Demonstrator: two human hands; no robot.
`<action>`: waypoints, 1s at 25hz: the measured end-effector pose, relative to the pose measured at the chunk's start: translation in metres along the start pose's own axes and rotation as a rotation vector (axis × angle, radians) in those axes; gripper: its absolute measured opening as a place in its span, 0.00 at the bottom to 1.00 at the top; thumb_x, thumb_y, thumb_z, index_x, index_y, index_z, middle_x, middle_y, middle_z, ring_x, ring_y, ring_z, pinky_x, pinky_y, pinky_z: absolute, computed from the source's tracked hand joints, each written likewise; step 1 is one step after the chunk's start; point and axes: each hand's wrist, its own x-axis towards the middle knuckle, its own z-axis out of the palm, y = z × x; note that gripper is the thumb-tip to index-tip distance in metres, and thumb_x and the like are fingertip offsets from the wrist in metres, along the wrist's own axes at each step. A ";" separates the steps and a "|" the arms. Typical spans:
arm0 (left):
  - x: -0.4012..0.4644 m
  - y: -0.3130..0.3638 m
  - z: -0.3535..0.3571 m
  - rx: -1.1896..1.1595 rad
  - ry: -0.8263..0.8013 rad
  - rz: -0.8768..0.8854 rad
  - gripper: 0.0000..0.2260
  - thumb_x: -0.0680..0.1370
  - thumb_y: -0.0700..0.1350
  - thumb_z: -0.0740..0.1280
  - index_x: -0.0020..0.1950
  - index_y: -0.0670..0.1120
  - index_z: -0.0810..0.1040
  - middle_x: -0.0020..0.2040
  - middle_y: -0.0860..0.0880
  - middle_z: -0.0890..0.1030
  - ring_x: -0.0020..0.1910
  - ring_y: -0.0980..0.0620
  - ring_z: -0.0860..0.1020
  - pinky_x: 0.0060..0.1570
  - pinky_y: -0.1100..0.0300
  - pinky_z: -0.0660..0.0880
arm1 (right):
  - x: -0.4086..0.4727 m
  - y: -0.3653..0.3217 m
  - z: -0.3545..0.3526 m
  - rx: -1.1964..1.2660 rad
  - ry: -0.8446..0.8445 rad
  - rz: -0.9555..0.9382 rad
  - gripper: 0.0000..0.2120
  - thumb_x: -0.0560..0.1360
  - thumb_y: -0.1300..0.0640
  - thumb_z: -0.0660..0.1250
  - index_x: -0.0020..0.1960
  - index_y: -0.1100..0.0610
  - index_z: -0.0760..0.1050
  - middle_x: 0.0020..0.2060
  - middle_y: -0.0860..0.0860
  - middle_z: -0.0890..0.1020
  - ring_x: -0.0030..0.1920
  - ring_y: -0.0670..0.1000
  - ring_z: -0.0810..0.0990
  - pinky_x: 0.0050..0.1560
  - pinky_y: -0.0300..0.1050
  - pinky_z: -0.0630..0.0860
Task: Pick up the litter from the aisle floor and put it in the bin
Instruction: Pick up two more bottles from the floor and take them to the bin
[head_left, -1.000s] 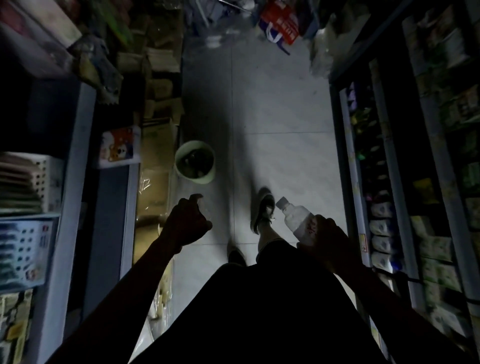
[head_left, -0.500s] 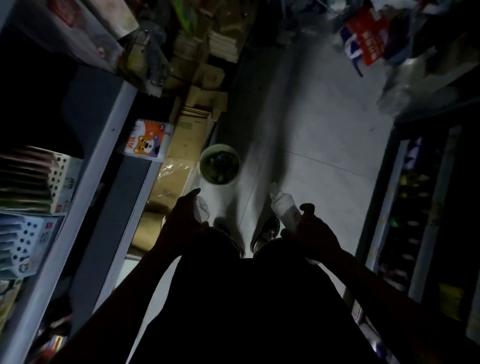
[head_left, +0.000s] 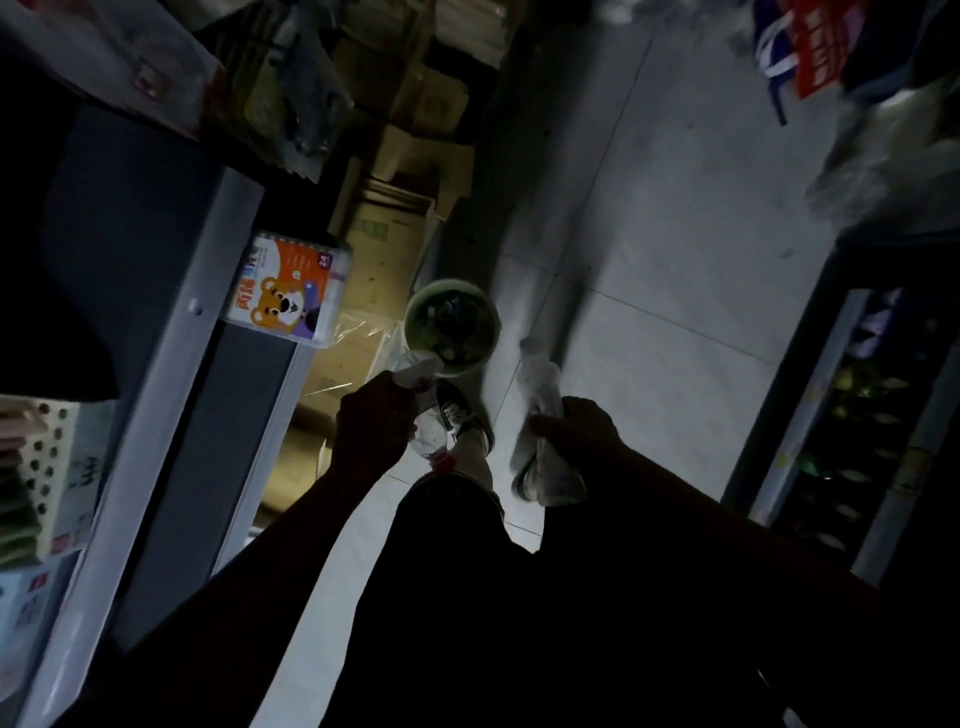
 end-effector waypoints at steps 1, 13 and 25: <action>0.022 -0.004 0.007 0.032 0.002 -0.006 0.05 0.81 0.47 0.65 0.50 0.55 0.80 0.39 0.52 0.84 0.37 0.49 0.85 0.42 0.45 0.83 | 0.024 -0.003 0.006 -0.023 0.000 -0.017 0.19 0.79 0.47 0.70 0.60 0.61 0.80 0.54 0.58 0.84 0.55 0.58 0.82 0.52 0.45 0.73; 0.352 -0.132 0.198 0.399 -0.018 -0.062 0.15 0.83 0.52 0.63 0.65 0.46 0.78 0.60 0.45 0.82 0.50 0.51 0.80 0.45 0.68 0.69 | 0.402 -0.019 0.137 -0.084 -0.023 -0.179 0.19 0.81 0.42 0.65 0.60 0.57 0.76 0.43 0.49 0.80 0.43 0.50 0.82 0.39 0.38 0.74; 0.236 -0.100 0.168 0.135 -0.141 -0.394 0.16 0.81 0.51 0.65 0.68 0.49 0.73 0.61 0.45 0.80 0.58 0.47 0.79 0.60 0.50 0.76 | 0.297 0.017 0.078 -0.478 -0.332 -0.176 0.28 0.81 0.43 0.63 0.76 0.56 0.66 0.69 0.56 0.77 0.69 0.56 0.76 0.69 0.55 0.72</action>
